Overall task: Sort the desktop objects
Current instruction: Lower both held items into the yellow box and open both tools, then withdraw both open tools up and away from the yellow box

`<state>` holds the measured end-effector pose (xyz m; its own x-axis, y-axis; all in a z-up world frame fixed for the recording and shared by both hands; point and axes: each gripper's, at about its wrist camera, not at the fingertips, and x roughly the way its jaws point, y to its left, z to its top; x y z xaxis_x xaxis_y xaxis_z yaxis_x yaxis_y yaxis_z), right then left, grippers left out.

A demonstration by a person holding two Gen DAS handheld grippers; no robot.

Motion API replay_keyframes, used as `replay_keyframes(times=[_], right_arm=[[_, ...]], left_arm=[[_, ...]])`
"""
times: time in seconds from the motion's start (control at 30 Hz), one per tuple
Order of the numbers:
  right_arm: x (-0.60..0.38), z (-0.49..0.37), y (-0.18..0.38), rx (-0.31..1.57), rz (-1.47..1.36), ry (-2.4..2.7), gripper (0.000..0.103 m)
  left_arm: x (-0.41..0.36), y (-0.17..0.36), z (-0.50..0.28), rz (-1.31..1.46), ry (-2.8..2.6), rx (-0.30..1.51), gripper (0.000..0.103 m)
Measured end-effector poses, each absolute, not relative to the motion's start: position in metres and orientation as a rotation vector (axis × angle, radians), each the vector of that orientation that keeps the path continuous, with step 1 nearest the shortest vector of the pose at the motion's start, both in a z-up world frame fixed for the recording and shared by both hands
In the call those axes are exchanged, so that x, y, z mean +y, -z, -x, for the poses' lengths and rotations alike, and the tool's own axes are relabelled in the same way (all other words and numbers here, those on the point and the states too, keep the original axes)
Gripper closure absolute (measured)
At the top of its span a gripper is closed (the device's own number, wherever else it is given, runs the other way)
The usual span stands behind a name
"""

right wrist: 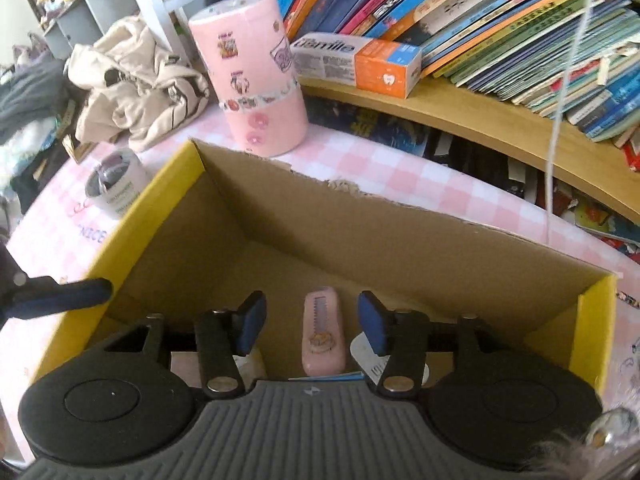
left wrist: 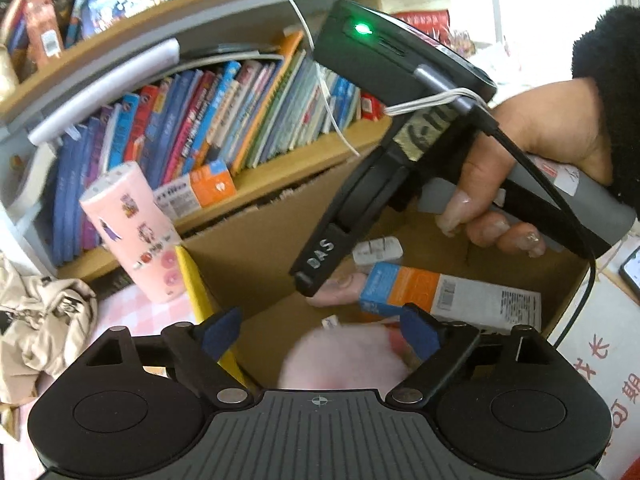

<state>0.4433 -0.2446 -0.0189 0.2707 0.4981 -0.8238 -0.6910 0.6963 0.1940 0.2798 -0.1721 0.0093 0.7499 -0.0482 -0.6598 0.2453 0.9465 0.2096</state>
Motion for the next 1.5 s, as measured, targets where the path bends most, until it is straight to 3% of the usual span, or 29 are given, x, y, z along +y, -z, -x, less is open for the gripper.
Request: replay_keyframes(times=[0.13, 0.23, 1.07, 1.5], right_arm=[[-0.255, -0.436, 0.006, 0.984, 0.198, -0.786, 0.048], [-0.266, -0.428, -0.006, 0.942, 0.179, -0.758, 0.038], [-0.349, -0.307, -0.049, 0.704, 0.181, -0.658, 0.036], [-0.373, -0.242, -0.035, 0.740, 0.156, -0.617, 0.036]], left_arm=[[-0.168, -0.021, -0.268, -0.287, 0.137, 0.669, 0.011], [-0.164, -0.031, -0.258, -0.274, 0.111, 0.639, 0.008], [-0.156, -0.059, -0.183, -0.172, 0.038, 0.563, 0.006], [-0.148, -0.050, -0.154, -0.106, 0.003, 0.603, 0.006]])
